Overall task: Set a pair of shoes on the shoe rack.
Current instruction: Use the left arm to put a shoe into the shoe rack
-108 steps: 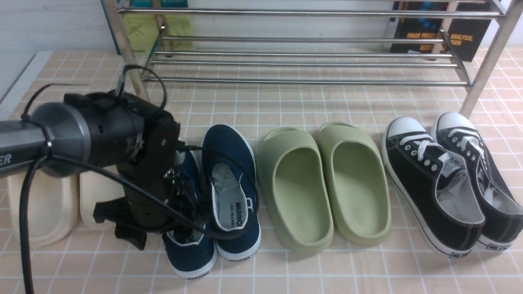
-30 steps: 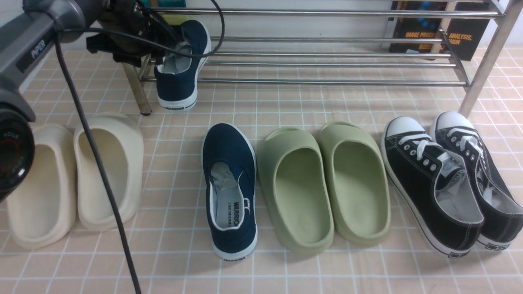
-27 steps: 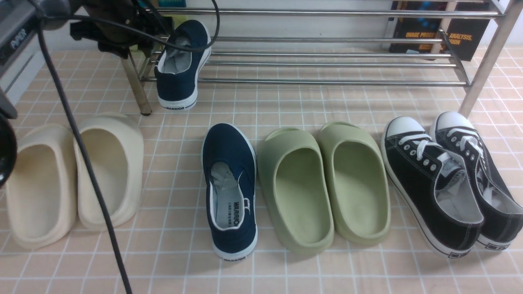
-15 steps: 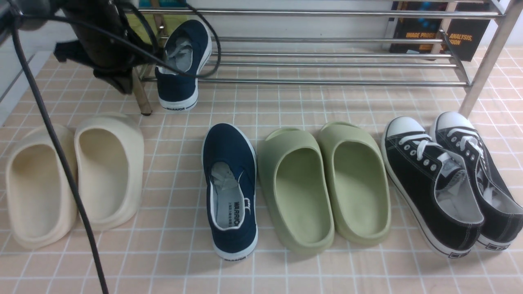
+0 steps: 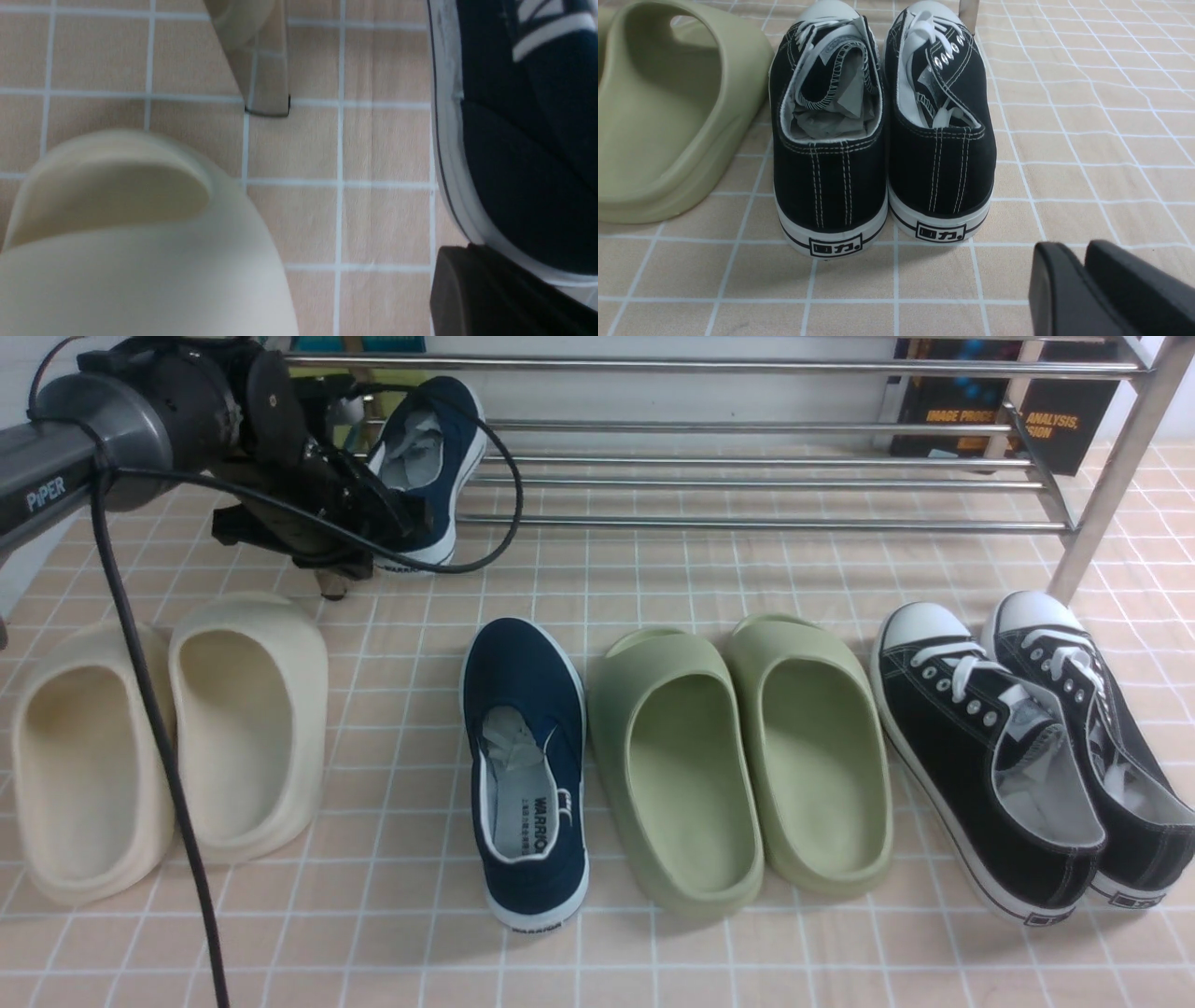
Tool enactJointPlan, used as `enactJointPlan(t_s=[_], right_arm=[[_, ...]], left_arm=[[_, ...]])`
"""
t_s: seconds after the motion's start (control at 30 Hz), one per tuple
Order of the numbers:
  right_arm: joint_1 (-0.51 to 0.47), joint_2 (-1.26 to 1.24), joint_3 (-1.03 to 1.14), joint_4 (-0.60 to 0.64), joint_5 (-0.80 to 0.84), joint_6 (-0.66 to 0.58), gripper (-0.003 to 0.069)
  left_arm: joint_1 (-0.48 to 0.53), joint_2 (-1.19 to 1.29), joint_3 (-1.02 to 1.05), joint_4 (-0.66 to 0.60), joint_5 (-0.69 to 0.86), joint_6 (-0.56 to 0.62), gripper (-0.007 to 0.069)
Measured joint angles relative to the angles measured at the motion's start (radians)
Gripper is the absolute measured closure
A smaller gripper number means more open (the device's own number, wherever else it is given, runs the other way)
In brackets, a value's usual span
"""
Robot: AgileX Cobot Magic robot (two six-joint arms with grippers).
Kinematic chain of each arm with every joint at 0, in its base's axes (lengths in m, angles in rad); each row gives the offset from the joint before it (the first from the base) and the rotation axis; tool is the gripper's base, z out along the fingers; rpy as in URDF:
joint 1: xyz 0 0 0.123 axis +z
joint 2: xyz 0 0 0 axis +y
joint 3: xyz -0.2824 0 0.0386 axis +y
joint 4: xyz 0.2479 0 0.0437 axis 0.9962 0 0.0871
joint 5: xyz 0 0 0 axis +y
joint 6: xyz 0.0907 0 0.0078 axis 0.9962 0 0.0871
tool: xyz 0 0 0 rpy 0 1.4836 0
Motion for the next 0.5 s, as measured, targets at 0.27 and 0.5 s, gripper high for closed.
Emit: enactJointPlan(t_s=[0.27, 0.5], right_arm=[[0.0, 0.0, 0.0, 0.0, 0.0, 0.0, 0.0538], [0.0, 0.0, 0.0, 0.0, 0.0, 0.0, 0.0529]], left_arm=[[0.0, 0.0, 0.0, 0.0, -0.085, -0.042, 0.0621], [0.0, -0.003, 0.0, 0.042, -0.115, -0.043, 0.0621]])
